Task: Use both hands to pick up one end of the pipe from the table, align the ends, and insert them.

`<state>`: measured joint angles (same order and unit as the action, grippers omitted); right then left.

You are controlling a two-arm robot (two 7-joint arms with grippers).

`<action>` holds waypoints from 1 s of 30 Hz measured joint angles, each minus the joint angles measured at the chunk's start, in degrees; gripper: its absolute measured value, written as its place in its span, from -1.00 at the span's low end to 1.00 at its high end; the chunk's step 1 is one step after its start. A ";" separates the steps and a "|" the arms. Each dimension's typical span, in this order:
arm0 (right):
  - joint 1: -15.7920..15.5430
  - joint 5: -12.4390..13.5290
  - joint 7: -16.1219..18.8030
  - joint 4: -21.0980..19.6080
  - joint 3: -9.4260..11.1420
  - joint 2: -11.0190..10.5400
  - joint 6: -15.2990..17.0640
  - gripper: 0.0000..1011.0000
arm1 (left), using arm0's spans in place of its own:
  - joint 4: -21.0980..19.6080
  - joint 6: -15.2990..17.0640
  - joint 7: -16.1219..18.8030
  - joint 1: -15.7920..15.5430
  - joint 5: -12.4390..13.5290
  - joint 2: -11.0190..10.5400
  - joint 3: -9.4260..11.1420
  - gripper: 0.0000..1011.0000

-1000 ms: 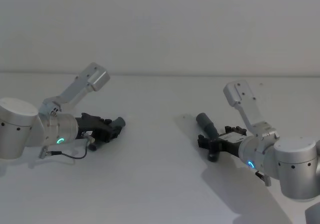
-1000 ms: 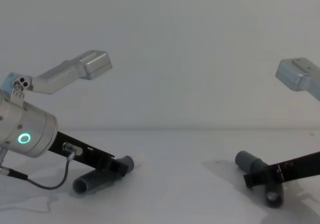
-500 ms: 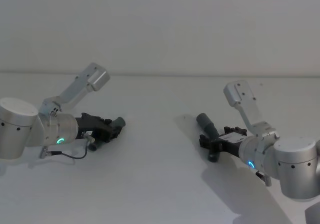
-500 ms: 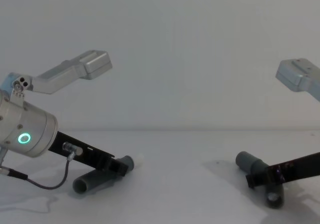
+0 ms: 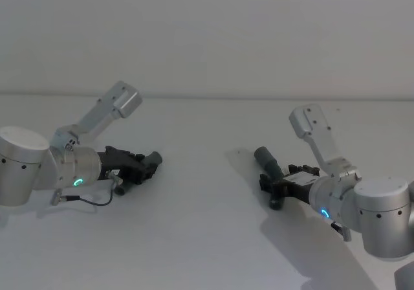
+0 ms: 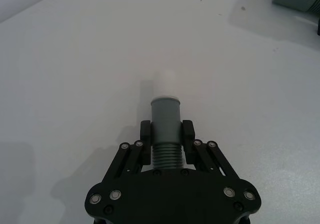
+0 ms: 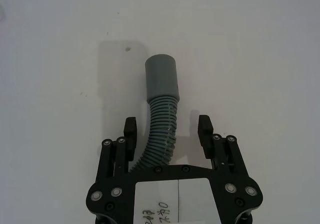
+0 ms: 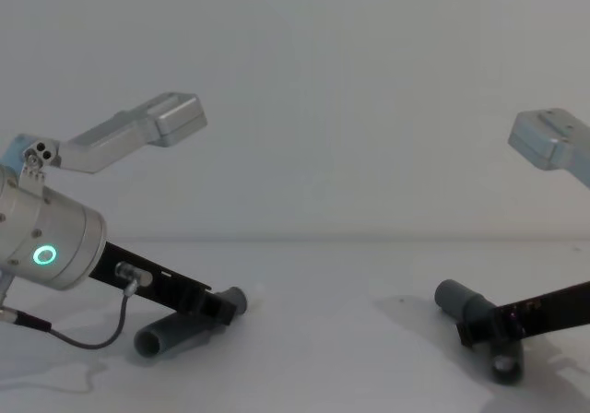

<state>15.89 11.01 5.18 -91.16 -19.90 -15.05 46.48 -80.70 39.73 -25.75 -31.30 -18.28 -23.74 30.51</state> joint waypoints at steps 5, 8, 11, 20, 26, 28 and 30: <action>0.00 -0.01 -0.01 0.02 0.00 0.00 0.02 0.37 | 0.00 0.00 0.00 0.00 0.00 0.00 0.00 -0.30; 0.00 -0.01 -0.01 0.03 0.00 0.00 0.03 0.33 | 0.00 0.00 0.00 0.00 0.00 0.00 0.00 -0.30; 0.00 -0.01 -0.01 0.04 0.00 0.00 0.06 0.29 | 0.00 0.00 0.00 0.00 0.00 0.00 0.00 -0.30; 0.01 -0.01 -0.01 0.07 0.00 0.00 0.10 0.17 | 0.00 0.00 0.00 0.00 0.00 0.00 0.00 -0.30; 0.00 -0.01 -0.01 0.07 0.00 0.00 0.10 0.08 | 0.00 0.00 0.00 0.00 0.00 0.00 0.00 -0.30; 0.00 -0.01 -0.01 0.07 0.00 0.00 0.10 0.05 | 0.00 0.00 -0.01 0.00 0.00 0.00 0.00 -0.30; -0.01 -0.01 -0.01 0.07 0.00 0.00 0.10 0.04 | 0.00 0.00 -0.01 0.00 0.00 0.00 0.00 -0.30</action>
<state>15.88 11.00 5.17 -91.08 -19.90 -15.06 46.58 -80.70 39.73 -25.76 -31.30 -18.28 -23.74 30.51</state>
